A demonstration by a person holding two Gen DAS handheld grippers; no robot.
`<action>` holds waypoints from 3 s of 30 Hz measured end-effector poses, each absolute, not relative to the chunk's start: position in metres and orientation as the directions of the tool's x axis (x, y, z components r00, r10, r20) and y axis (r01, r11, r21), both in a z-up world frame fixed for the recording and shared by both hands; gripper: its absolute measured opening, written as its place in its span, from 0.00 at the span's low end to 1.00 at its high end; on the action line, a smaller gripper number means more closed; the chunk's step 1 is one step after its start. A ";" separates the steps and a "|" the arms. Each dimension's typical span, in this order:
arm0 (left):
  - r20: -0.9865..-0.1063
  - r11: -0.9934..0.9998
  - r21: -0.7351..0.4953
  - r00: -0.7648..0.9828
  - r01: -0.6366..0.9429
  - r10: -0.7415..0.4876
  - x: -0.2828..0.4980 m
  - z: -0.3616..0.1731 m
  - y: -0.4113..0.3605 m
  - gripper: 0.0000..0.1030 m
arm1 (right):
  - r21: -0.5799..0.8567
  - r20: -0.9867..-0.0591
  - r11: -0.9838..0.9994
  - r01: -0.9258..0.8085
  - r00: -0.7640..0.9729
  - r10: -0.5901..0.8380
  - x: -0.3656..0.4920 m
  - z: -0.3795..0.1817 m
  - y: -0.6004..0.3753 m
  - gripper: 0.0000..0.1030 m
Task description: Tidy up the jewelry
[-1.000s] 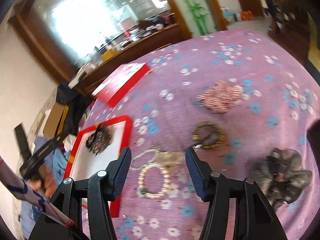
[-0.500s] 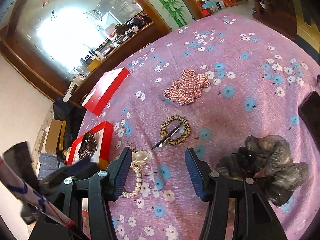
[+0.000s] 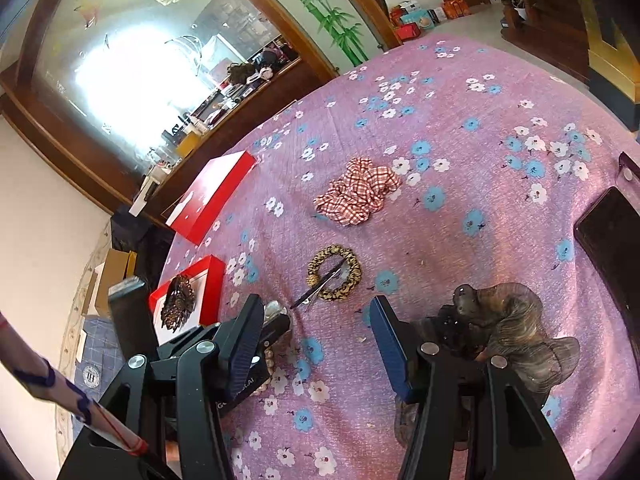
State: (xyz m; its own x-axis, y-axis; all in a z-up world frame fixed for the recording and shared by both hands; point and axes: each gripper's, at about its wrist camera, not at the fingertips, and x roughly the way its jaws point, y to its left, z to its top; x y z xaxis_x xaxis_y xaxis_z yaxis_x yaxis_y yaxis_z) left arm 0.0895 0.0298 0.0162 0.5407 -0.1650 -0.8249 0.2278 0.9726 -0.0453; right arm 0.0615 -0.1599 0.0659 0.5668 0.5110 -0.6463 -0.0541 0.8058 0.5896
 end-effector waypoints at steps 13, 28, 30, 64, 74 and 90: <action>-0.707 0.975 -0.181 0.672 0.130 -0.221 0.083 0.054 0.086 0.35 | 0.555 -0.749 0.832 -0.001 0.434 0.500 0.117 0.042 -0.109 0.27; -0.699 0.973 -0.219 0.686 0.066 -0.204 0.083 0.056 0.110 0.35 | 0.443 -0.778 0.896 -0.006 0.494 0.388 0.143 0.024 -0.092 0.06; -0.698 0.975 -0.215 0.688 0.065 -0.199 0.083 0.057 0.109 0.35 | 0.491 -0.727 0.870 -0.051 0.526 0.441 0.138 0.030 -0.096 0.06; -0.645 0.975 -0.223 0.750 -0.002 -0.146 0.072 0.084 0.136 0.35 | 0.462 -0.570 0.811 -0.359 0.580 0.582 0.106 0.063 -0.051 0.07; -0.641 0.964 -0.245 0.763 -0.103 -0.081 0.054 0.112 0.191 0.35 | 0.484 -0.553 0.745 -0.460 0.498 0.667 0.089 0.082 -0.009 0.07; -0.744 0.894 -0.225 0.661 -0.388 0.099 0.025 0.065 0.347 0.35 | 0.457 -0.647 0.692 -0.559 0.325 0.690 0.079 0.107 0.124 0.07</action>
State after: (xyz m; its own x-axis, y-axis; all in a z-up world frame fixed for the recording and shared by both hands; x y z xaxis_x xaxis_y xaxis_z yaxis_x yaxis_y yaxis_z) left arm 0.0252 0.3468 0.0647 0.6608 0.0990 -0.7440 -0.3877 0.8938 -0.2255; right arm 0.0793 0.1243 0.1065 0.3251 0.6899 -0.6468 -0.5587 0.6920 0.4572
